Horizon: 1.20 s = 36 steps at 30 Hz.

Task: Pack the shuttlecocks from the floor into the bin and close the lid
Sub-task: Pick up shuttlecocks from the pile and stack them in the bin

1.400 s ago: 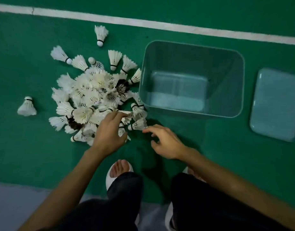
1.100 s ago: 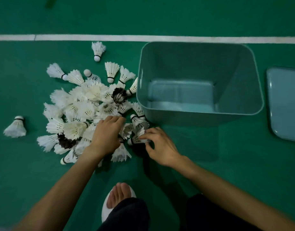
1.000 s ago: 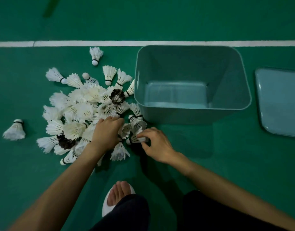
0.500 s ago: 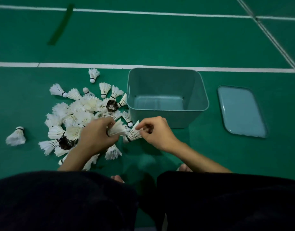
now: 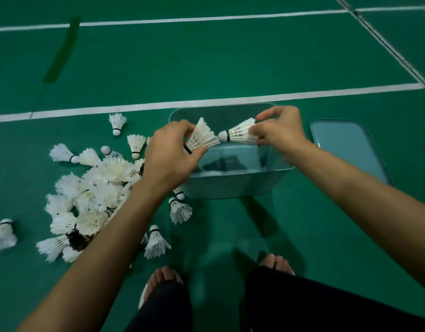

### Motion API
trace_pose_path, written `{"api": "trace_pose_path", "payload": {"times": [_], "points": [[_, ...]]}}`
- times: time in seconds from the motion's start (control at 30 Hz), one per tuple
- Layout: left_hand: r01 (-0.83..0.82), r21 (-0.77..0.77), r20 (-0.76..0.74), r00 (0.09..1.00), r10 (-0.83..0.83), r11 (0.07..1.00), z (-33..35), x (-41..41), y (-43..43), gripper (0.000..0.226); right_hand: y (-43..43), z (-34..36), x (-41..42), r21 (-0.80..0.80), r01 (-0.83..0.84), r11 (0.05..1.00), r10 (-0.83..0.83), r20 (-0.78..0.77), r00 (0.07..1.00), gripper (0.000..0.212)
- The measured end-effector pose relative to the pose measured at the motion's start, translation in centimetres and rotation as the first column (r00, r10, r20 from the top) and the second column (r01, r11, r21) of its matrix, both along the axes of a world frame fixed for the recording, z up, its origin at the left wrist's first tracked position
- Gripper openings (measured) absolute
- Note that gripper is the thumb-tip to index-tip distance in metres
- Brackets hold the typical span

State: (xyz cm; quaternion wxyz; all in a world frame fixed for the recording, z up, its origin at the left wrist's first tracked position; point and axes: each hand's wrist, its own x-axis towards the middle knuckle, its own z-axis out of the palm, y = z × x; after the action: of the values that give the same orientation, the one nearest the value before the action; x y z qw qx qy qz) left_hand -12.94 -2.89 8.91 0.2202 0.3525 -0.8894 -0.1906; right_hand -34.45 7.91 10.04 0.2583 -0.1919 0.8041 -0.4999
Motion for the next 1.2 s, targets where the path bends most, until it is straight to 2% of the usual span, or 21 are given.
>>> {"api": "trace_pose_path", "payload": {"times": [0.07,0.17,0.3,0.4,0.47,0.57,0.67,0.83,1.03,1.2], "points": [[0.028,0.006,0.220,0.975,-0.029,1.000,-1.4,-2.5,-1.2,0.032,-2.5,-2.4,-1.2,0.155,0.028,0.988,-0.040,0.074,0.996,0.018],[0.082,0.124,0.509,0.850,-0.135,0.989,-3.7,-5.7,-2.6,0.028,-6.4,-6.6,-2.2,0.302,0.038,0.952,-0.106,0.211,0.972,0.020],[0.095,0.255,0.639,0.730,-0.241,0.962,-7.2,-7.8,-3.9,0.032,-10.8,-11.5,-1.4,0.352,-0.035,0.935,-0.082,0.311,0.947,0.021],[0.082,0.355,0.663,0.680,-0.312,0.931,-8.8,-8.1,-4.5,0.018,-13.5,-13.6,-0.3,0.341,-0.074,0.937,-0.043,0.323,0.945,0.025],[0.055,0.412,0.678,0.648,-0.346,0.909,-9.4,-7.7,-4.9,0.024,-14.8,-14.6,0.6,0.352,-0.117,0.929,-0.009,0.336,0.942,0.023],[0.031,0.441,0.680,0.641,-0.356,0.897,-10.1,-7.2,-5.8,0.020,-15.9,-15.7,1.6,0.374,-0.140,0.917,0.005,0.341,0.940,0.021],[0.032,0.446,0.665,0.657,-0.356,0.894,-10.3,-7.3,-6.3,0.011,-16.9,-16.7,1.9,0.371,-0.151,0.916,0.004,0.368,0.930,0.020],[0.028,0.436,0.608,0.728,-0.317,0.899,-10.4,-8.1,-6.4,0.023,-17.0,-15.4,1.6,0.323,-0.181,0.929,0.045,0.388,0.920,0.032],[-0.013,0.369,0.582,0.782,-0.221,0.929,-10.2,-8.6,-6.1,0.012,-13.7,-13.3,-0.5,0.353,-0.154,0.923,0.079,0.217,0.973,0.019],[-0.005,0.376,0.526,0.824,-0.209,0.927,-10.3,-8.8,-5.4,0.015,-9.4,-10.7,-0.1,0.385,-0.320,0.866,0.209,0.303,0.930,0.030]]}}
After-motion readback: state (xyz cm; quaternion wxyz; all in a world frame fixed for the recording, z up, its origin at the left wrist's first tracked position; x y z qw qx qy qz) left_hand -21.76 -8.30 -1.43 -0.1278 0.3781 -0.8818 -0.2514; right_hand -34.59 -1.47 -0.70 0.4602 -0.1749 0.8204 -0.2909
